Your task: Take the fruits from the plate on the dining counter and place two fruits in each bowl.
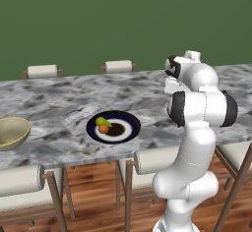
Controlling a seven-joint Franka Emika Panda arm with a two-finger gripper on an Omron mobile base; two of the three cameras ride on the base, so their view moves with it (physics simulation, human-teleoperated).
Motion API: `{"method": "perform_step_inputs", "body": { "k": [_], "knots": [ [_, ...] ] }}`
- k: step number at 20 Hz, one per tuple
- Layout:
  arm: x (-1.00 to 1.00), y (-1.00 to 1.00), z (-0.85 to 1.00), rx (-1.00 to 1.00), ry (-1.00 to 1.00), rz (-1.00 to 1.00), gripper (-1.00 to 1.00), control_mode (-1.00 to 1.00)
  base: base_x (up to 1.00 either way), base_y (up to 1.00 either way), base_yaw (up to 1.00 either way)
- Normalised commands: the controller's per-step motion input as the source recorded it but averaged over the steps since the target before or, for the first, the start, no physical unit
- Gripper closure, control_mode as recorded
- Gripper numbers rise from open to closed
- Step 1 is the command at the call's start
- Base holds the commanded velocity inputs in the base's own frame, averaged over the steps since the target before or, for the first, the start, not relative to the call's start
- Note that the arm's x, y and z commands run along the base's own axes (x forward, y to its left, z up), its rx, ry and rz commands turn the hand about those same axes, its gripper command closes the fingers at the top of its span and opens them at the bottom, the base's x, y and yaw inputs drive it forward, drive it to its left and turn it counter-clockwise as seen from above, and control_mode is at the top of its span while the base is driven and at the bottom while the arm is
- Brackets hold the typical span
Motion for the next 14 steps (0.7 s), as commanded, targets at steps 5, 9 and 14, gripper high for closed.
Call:
{"method": "perform_step_inputs", "body": {
  "k": [5,9,14],
  "knots": [
    [0.00,0.80,0.39,-0.05,-0.17,0.38,-1.00,-1.00,0.00,0.00,0.00],
    [0.00,0.81,0.31,-0.01,-0.12,0.25,-1.00,-1.00,0.00,0.00,0.00],
    [-0.05,0.66,0.10,0.01,0.00,0.21,-1.00,-1.00,0.00,0.00,0.00]
  ]
}}
